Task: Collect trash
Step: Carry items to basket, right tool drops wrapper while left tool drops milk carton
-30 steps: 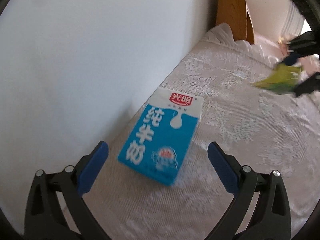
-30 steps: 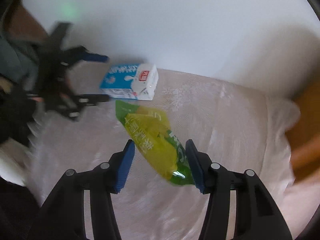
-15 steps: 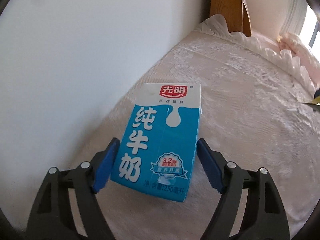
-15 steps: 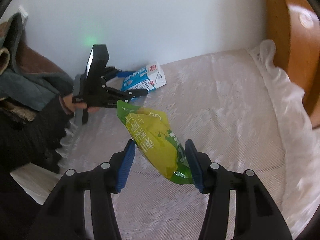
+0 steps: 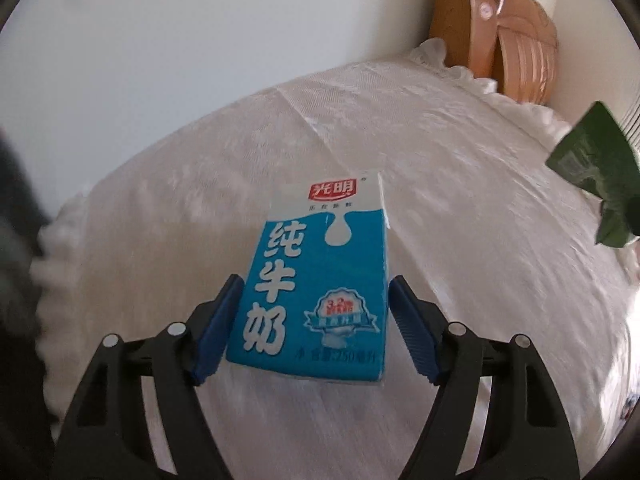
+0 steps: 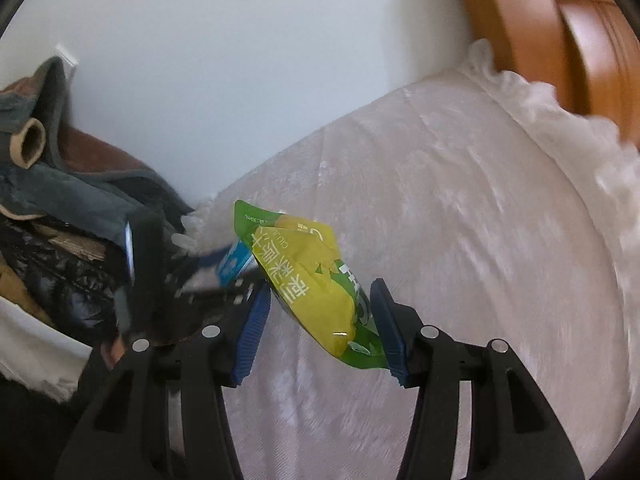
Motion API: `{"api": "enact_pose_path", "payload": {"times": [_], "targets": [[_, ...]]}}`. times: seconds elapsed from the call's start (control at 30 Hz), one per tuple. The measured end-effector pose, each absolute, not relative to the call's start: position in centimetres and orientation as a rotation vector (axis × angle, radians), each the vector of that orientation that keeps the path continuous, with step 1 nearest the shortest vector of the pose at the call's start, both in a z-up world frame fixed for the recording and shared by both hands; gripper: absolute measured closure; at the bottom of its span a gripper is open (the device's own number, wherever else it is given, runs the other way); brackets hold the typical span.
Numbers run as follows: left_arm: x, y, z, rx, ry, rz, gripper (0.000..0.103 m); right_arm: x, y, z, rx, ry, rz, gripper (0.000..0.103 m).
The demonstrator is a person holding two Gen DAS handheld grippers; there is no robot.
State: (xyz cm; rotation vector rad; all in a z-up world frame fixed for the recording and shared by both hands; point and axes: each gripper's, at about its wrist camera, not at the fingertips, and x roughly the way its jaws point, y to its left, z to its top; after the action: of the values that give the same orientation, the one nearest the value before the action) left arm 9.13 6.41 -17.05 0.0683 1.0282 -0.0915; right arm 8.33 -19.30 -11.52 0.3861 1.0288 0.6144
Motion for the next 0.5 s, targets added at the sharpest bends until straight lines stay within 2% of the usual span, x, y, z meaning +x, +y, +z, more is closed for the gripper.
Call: {"api": "enact_pose_path", "payload": {"times": [0.3,0.5], "targets": [[1.5,4.2,-14.9,0.110,0.999,-0.140,0.033,-1.4,-23.5,-11.1,0.453,1.001,0.496,0.051],[-1.1,-0.5,-12.6,0.181,0.947,-0.268,0.033,-7.4,-27.1,-11.5,0.530,0.970,0.368,0.051]]}}
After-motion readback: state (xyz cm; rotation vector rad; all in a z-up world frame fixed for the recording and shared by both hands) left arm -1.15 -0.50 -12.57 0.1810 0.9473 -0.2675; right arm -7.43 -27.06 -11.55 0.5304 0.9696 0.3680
